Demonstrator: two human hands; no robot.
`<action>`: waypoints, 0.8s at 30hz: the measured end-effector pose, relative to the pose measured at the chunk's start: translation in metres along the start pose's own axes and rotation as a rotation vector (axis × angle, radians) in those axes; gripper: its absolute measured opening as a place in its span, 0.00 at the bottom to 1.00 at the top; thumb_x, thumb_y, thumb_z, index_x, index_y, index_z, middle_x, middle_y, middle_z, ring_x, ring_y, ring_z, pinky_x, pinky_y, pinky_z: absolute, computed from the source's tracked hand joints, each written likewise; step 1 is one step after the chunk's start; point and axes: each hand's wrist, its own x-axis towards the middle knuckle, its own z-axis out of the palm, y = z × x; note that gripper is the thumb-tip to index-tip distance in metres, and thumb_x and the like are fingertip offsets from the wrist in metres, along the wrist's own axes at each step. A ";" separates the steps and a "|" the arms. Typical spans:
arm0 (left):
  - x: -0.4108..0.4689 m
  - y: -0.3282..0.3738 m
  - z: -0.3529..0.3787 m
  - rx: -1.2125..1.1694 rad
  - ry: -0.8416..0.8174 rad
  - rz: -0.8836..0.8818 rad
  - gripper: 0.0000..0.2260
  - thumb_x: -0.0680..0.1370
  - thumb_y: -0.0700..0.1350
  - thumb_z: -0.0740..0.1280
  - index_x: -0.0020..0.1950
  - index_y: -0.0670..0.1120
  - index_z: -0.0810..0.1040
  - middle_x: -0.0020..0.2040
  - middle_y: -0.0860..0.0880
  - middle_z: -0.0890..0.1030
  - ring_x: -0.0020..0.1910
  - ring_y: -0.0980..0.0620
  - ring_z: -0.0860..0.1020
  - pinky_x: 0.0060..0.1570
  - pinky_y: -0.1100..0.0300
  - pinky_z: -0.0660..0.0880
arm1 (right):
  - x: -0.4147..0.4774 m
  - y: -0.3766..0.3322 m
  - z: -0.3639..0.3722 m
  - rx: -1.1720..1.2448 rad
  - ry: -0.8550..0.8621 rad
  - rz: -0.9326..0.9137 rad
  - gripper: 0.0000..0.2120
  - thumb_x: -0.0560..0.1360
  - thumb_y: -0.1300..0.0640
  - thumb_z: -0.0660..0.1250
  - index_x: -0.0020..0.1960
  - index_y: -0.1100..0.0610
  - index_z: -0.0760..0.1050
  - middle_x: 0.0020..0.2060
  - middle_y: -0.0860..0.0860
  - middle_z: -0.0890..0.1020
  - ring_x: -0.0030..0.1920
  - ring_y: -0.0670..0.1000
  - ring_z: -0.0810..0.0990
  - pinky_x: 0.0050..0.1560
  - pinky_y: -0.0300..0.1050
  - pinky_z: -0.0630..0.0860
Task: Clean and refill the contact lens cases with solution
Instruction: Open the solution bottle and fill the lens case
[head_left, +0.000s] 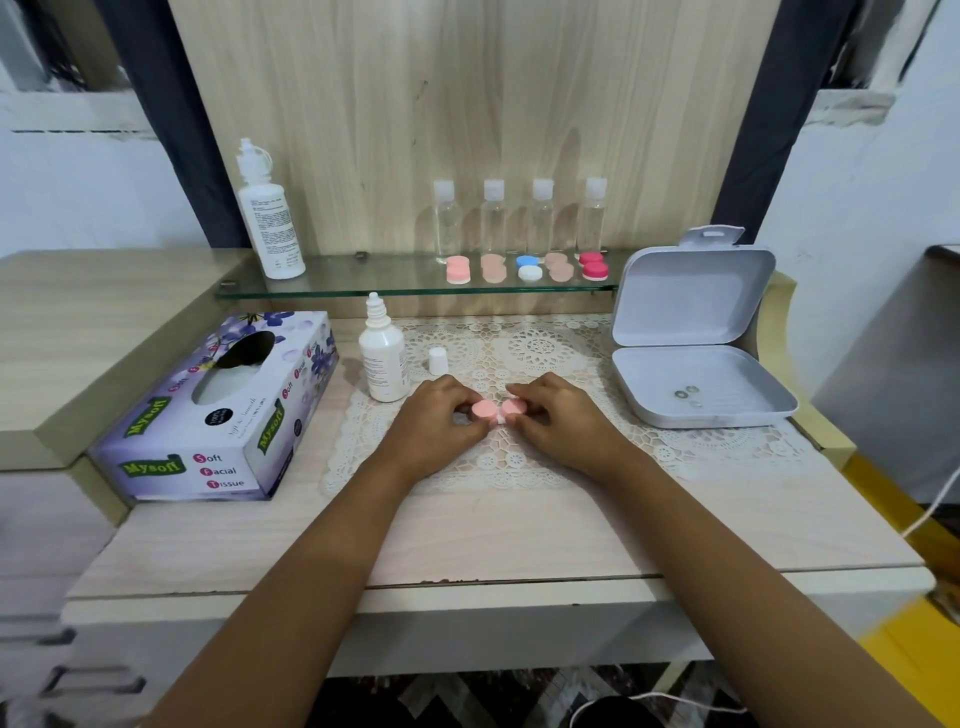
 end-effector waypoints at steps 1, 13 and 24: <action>0.000 0.000 0.000 -0.001 0.000 -0.002 0.11 0.72 0.50 0.72 0.51 0.46 0.82 0.46 0.52 0.77 0.48 0.56 0.71 0.44 0.67 0.62 | 0.000 0.000 0.000 -0.008 -0.004 -0.007 0.16 0.75 0.57 0.66 0.62 0.58 0.76 0.50 0.56 0.76 0.53 0.51 0.76 0.50 0.31 0.63; 0.000 0.000 -0.001 0.010 0.013 0.010 0.11 0.72 0.49 0.72 0.50 0.45 0.82 0.44 0.54 0.76 0.45 0.58 0.71 0.42 0.77 0.64 | 0.001 0.000 0.003 -0.038 0.045 -0.024 0.13 0.73 0.58 0.69 0.56 0.61 0.79 0.44 0.56 0.74 0.47 0.54 0.76 0.41 0.29 0.62; 0.001 -0.002 0.000 0.036 -0.021 0.010 0.12 0.73 0.51 0.70 0.52 0.46 0.82 0.45 0.54 0.75 0.48 0.56 0.72 0.47 0.65 0.67 | 0.001 0.005 0.008 -0.007 0.067 -0.016 0.14 0.74 0.57 0.68 0.58 0.59 0.78 0.44 0.50 0.71 0.48 0.51 0.75 0.47 0.33 0.63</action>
